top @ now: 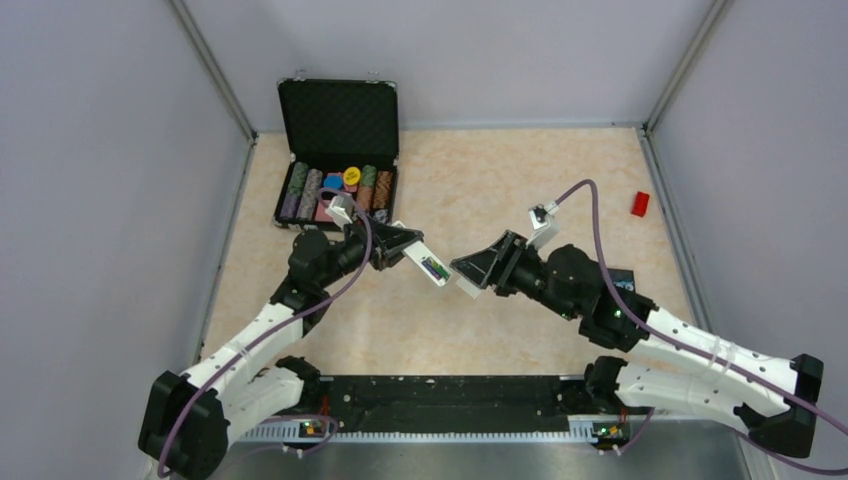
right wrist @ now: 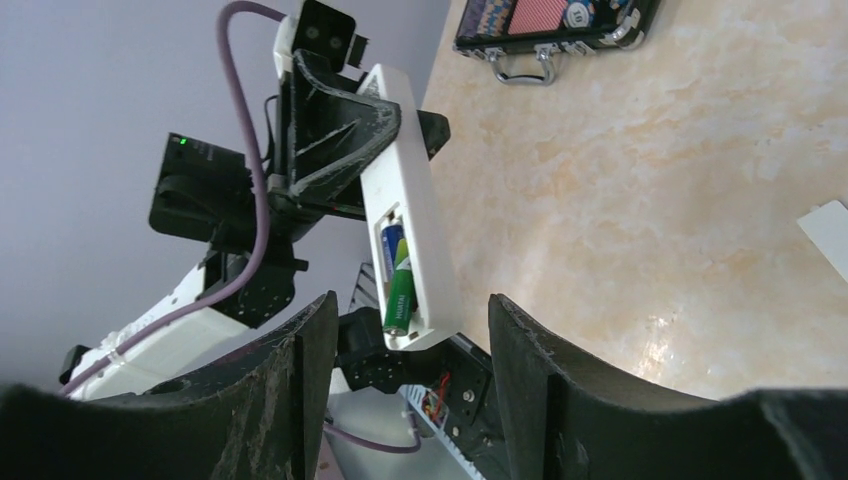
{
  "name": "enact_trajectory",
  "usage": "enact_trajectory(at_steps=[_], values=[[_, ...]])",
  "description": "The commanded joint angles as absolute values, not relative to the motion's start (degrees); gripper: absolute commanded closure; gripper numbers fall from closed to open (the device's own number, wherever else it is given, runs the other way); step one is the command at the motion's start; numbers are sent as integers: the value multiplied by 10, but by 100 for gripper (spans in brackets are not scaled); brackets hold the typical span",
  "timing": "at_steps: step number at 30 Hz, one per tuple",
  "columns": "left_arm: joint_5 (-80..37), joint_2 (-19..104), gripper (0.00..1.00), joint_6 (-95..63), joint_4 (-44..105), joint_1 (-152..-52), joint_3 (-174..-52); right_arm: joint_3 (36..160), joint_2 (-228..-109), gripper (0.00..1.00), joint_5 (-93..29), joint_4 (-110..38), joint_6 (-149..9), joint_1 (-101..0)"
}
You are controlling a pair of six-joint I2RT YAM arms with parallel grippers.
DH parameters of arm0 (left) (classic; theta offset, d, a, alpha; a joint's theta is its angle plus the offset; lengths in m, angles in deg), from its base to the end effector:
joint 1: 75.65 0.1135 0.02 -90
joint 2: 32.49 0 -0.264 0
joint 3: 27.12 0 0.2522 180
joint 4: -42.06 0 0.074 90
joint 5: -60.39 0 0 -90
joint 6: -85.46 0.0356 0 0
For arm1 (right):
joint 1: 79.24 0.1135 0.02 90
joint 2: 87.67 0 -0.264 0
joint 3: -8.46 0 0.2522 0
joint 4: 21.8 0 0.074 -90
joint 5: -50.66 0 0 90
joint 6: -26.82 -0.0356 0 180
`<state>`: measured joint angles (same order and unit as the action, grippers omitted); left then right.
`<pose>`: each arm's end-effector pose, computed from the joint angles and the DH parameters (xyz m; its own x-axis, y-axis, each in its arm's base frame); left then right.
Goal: Load the batteries into the remote control
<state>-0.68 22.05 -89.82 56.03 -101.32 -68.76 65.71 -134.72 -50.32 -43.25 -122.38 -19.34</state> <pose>0.1889 -0.1099 0.2742 -0.8109 -0.5780 -0.0913 0.0838 0.0396 -0.9957 0.1038 0.1655 0.3301 -0.6992 0.4753 -0.5341 -0.3029 0.4798 0.8234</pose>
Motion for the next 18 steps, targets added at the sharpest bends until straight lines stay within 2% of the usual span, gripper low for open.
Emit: enact_trajectory(at_steps=[1, 9, 18], values=[[-20, 206, 100, -912, 573, -1015, -711, 652, -1319, 44, -512, -407, -1221, -188], [-30, 207, 100, -948, 558, -1015, -721, 655, -1346, 43, -456, -370, -1183, -188], [-30, 198, 100, -970, 541, -1015, -731, 646, -1361, 47, -468, -350, -1188, -188]])
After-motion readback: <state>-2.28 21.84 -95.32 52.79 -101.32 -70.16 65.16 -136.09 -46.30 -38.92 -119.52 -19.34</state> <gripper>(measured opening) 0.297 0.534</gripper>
